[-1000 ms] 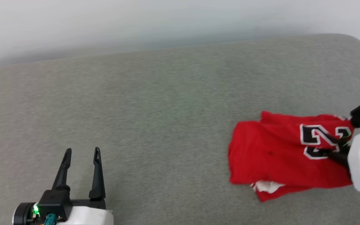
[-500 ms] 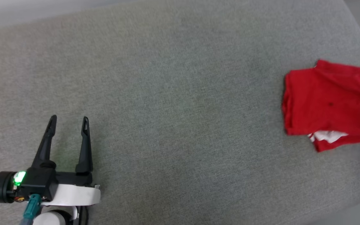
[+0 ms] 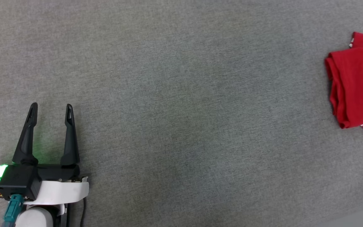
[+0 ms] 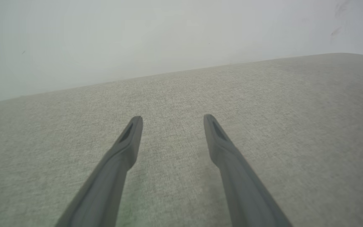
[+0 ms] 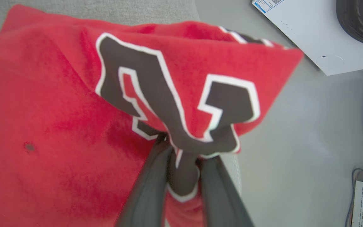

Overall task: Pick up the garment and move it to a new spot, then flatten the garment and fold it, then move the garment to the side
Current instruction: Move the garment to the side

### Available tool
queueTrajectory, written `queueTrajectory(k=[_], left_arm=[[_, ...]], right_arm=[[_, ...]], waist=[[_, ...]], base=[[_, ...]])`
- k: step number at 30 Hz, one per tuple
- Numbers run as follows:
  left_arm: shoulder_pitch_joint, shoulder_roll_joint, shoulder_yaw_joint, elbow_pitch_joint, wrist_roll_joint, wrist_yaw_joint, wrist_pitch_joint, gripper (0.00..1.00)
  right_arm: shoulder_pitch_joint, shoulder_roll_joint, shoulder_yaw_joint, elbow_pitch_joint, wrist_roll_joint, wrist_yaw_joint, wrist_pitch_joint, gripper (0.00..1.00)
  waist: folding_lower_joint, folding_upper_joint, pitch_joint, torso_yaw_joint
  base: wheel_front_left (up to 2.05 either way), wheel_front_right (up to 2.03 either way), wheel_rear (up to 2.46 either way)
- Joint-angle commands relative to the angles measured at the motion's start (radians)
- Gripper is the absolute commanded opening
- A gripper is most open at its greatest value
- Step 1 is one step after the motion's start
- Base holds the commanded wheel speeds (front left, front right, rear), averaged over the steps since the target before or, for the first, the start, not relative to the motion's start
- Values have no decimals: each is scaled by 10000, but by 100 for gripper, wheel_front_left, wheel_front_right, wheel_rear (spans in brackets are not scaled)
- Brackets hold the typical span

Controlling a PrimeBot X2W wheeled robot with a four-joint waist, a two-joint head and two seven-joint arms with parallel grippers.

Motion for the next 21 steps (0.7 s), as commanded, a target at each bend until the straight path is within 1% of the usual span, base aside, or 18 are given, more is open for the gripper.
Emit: queueTrajectory(k=[1, 4, 5, 6, 11, 14, 18, 21], left_arm=[[-158, -6, 12, -59, 14, -15, -24, 100], [-150, -69, 43, -77, 15, 35, -22, 100], [-128, -102, 33, -66, 12, 46, -22, 100], [-85, -131, 28, -31, 11, 55, -24, 100], [195, -365, -52, 148, -64, 137, -22, 100], [313, -488, -133, 297, -87, 174, -24, 100], [593, -666, -122, 458, -180, 327, -22, 100], [851, -737, -163, 582, -249, 407, -24, 100]], right_arm=[[-148, 69, -83, 90, -137, -11, -112, 0], [-198, 350, -531, 630, -529, -11, -426, 0], [-182, 365, -666, 761, -685, -11, -541, 43], [-134, 385, -770, 884, -829, -13, -671, 100], [287, 220, -1292, 1141, -1409, -11, -1510, 100], [589, -19, -1507, 698, -1891, -11, -2575, 100], [1057, 204, -1853, -303, -2385, -12, -4273, 100], [1398, 634, -2063, -1158, -2654, -12, -5289, 100]], waist=[[-1, 0, 69, 53], [-1, 0, -12, 95], [-1, 0, -101, 115], [-1, 0, -225, 133], [-1, 0, -1104, 296], [-1, 0, -1708, 501], [-1, 0, -2432, 764], [-1, 0, -2973, 997]], base=[[0, 0, 0], [0, 0, 0], [0, 0, 0], [0, 0, 0], [0, 0, 0], [0, 0, 0], [0, 0, 0], [0, 0, 0]])
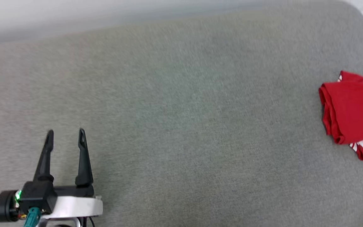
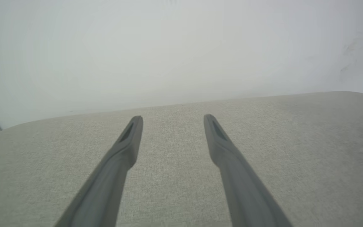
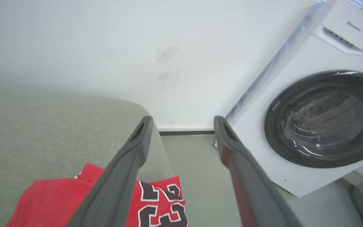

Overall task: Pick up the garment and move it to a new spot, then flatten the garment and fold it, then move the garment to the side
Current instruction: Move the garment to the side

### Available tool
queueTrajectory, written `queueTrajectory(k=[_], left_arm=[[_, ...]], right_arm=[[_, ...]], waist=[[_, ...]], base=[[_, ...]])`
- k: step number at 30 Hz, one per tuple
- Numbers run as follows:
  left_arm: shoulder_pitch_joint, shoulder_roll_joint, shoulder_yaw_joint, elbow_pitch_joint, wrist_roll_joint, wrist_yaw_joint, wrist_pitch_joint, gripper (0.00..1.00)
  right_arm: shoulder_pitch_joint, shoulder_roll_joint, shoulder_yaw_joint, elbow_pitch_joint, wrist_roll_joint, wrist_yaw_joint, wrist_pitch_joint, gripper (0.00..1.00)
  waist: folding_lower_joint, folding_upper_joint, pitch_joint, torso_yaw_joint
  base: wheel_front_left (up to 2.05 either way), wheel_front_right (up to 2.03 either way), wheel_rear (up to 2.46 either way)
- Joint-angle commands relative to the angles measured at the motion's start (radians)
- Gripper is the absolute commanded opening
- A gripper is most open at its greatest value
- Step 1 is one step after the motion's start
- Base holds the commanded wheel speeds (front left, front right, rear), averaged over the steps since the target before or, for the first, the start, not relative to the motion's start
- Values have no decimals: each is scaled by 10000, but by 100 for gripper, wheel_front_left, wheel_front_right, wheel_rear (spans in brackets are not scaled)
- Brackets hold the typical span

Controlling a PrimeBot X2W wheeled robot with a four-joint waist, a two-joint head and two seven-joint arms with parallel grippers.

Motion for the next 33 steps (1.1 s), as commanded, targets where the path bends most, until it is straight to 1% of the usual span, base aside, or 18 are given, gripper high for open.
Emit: queueTrajectory(k=[1, 4, 9, 13, 17, 21, 25, 33], left_arm=[[161, -14, 9, 36, -73, 42, -22, 100], [417, -73, -14, 155, -117, 136, -22, 100], [788, -124, -62, 370, -164, 238, -22, 100], [1060, -138, -162, 539, -179, 319, -24, 100], [1279, -150, -238, 688, -150, 337, -24, 100], [1440, -154, -283, 785, -98, 339, -24, 100], [1526, -156, -344, 892, 5, 308, -24, 100], [1705, -156, -537, 1225, 137, 397, -22, 100]], right_arm=[[207, 147, -3, -262, -96, -12, -251, 100], [671, 730, 118, -1147, -167, -10, -951, 100], [1618, 1699, 608, -2421, 35, -12, -1723, 100], [2597, 2486, 1077, -3358, 174, -10, -2021, 100], [3652, 3182, 1313, -4127, 280, -12, -2188, 100], [4587, 3586, 1505, -4408, 502, -10, -2278, 100], [5356, 3920, 1609, -4441, 554, -10, -2366, 100], [6511, 4489, 1401, -4550, 678, -12, -2464, 100]], waist=[[1, 0, -604, 394], [1, 0, -1066, 667], [1, 0, -1746, 1128], [1, 0, -2193, 1460], [1, 0, -2536, 1705], [1, 0, -2785, 1823], [1, 0, -2932, 1845], [1, 0, -3238, 1960]], base=[[0, 0, 0], [0, 0, 0], [0, 0, 0], [0, 0, 0], [0, 0, 0], [0, 0, 0], [0, 0, 0], [0, 0, 0]])
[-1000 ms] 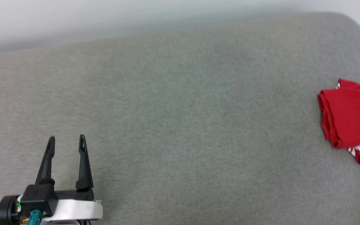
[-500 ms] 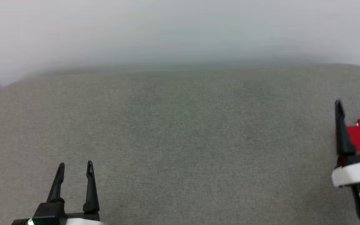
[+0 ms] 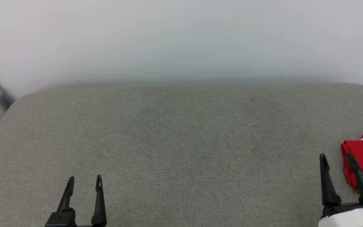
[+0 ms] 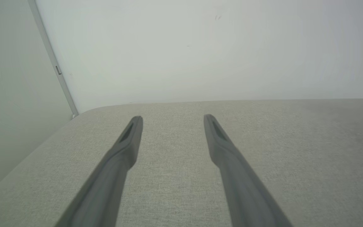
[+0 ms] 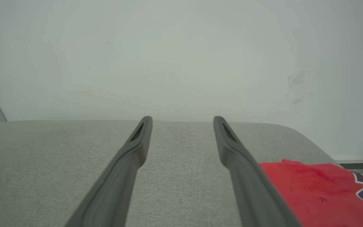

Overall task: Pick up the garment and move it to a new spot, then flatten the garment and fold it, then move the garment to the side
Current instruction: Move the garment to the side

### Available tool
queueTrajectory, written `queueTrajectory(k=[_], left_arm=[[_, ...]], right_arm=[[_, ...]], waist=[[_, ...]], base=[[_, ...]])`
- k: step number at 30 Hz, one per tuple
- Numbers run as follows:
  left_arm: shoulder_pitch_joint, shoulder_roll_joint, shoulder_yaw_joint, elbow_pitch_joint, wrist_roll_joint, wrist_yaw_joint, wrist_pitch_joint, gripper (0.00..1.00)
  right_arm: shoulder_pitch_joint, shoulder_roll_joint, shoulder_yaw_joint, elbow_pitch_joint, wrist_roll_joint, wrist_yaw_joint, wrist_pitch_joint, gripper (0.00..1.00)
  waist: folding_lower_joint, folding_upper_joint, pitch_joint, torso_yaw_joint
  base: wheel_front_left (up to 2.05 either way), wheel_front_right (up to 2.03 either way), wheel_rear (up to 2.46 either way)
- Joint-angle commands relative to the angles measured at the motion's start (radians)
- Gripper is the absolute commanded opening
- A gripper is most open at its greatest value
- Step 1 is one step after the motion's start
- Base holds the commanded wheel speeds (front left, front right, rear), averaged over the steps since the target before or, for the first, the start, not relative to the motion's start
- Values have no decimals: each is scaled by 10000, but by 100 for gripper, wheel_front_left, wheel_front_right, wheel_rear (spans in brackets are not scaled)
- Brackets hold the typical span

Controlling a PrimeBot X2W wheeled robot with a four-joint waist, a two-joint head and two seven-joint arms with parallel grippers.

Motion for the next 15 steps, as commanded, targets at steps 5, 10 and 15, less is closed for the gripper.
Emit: queueTrajectory(k=[5, 10, 15], left_arm=[[201, -10, -31, 177, 29, 89, -20, 100], [273, -11, -41, 213, -38, 122, -22, 100], [281, -11, -73, 185, -107, 76, -20, 100]], right_arm=[[578, 318, -14, -214, -29, -8, -76, 100], [827, 485, -26, -357, -22, -8, -97, 100], [935, 556, 38, -366, -44, -8, -118, 100]], waist=[[2, 0, -147, 91], [2, 0, -209, 128], [2, 0, -212, 128]], base=[[0, 0, 0], [0, 0, 0], [0, 0, 0]])
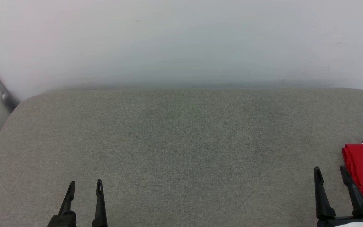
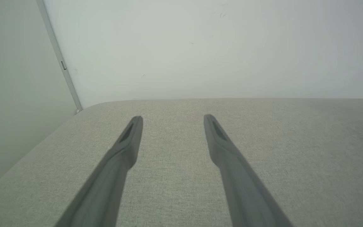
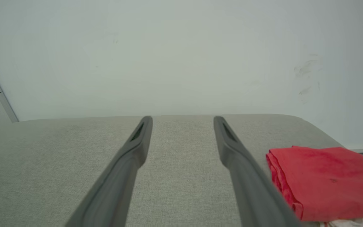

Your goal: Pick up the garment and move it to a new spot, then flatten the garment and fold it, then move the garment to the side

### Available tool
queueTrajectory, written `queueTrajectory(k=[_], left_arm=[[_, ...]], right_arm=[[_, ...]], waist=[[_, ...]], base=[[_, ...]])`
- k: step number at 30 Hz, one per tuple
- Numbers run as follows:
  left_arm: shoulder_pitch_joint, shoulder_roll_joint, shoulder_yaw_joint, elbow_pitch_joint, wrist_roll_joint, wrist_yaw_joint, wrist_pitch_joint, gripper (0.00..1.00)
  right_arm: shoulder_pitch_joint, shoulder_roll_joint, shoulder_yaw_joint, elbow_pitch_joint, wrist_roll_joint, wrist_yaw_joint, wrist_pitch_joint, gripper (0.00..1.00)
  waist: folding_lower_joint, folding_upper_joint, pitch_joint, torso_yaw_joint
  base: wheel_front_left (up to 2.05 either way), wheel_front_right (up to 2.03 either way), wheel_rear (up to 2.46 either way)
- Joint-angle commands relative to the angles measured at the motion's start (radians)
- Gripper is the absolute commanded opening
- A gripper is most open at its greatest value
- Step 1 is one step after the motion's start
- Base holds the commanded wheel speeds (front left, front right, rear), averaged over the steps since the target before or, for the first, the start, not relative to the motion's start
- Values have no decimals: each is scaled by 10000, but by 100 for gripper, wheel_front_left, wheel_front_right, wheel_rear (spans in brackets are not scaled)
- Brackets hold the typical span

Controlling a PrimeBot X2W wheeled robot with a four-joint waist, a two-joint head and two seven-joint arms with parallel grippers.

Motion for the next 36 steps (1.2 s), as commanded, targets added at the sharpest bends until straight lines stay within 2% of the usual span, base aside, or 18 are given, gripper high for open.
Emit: queueTrajectory(k=[1, 5, 6, 12, 36], left_arm=[[110, -10, -28, -12, -14, -33, -22, 100], [56, -10, -26, 9, -42, -41, -22, 100], [-2, 0, -8, 12, -28, -47, 1, 0], [-6, -19, 29, 491, -141, -63, 99, 0], [-902, -13, 279, 990, -4831, -495, 1203, 0]], right_arm=[[104, 50, 14, 5, -29, -8, -59, 100], [104, 74, 5, 53, -15, -8, -60, 100], [52, 33, 3, 40, 1, 0, -29, 0], [86, 49, 27, 471, 129, 2, 23, 0], [-786, 83, -25, 1052, 4596, 0, 1122, 0]], waist=[[1, 0, 9, 1], [1, 0, 19, -1], [1, 0, 19, 0], [1, 0, 23, -2], [1, 0, 133, -43]], base=[[0, 0, 0], [0, 0, 0], [0, 0, 0], [0, 0, 0], [0, 0, 0]])
